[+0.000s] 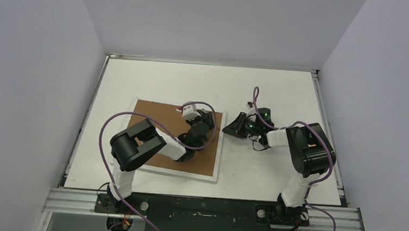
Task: Take the photo out of the frame
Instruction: Release the photo frame item from the photo frame.
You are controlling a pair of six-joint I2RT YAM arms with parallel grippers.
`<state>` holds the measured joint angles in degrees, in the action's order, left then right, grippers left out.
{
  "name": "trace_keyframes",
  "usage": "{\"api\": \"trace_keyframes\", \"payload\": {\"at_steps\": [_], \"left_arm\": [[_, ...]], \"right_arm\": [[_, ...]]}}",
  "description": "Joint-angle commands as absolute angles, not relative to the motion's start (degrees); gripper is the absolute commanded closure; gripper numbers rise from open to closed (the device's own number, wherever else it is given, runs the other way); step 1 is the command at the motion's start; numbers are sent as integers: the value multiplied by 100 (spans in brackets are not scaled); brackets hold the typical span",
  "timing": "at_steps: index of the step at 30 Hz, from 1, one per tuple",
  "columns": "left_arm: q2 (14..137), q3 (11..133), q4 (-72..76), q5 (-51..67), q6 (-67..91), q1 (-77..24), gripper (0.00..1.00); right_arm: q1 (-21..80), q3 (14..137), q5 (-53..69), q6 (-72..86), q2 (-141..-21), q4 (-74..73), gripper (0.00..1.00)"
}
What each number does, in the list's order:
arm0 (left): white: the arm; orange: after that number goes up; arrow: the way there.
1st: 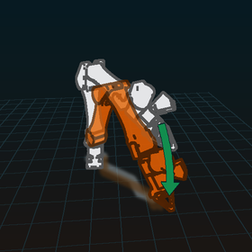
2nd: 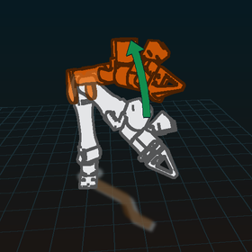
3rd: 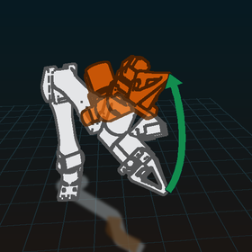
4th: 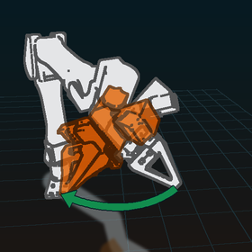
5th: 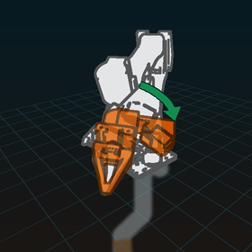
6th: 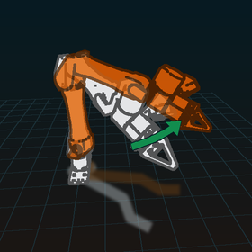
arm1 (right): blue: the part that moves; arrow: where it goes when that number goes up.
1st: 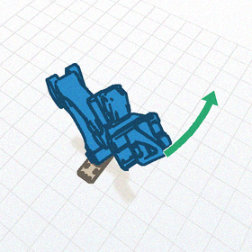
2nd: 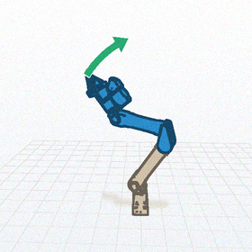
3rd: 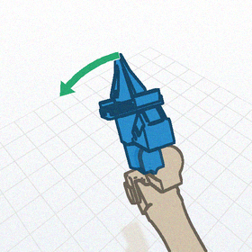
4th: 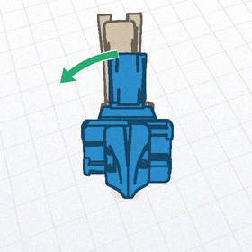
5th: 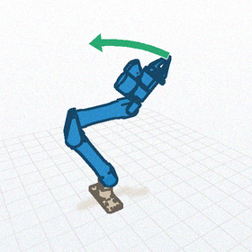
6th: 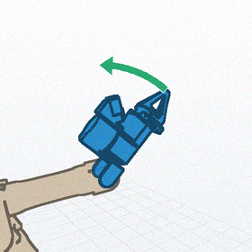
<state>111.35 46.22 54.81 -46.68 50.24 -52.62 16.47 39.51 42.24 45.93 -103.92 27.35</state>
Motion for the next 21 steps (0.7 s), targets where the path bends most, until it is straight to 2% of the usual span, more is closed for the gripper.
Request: {"api": "trace_keyframes", "payload": {"at_steps": [1, 6, 21], "left_arm": [[11053, 4847, 6068, -3371, 5035, -5698, 100], [11108, 4689, 6604, -2710, 5061, -5506, 100], [11037, 4856, 6345, -2287, 4641, -5483, 100]], "right_arm": [[1815, 4111, 4937, 4560, -10561, 2787, 88], [1756, 4097, 5106, 4557, -10582, 2807, 87], [1606, 3669, 5472, 5110, -10910, 3945, 87]]}}
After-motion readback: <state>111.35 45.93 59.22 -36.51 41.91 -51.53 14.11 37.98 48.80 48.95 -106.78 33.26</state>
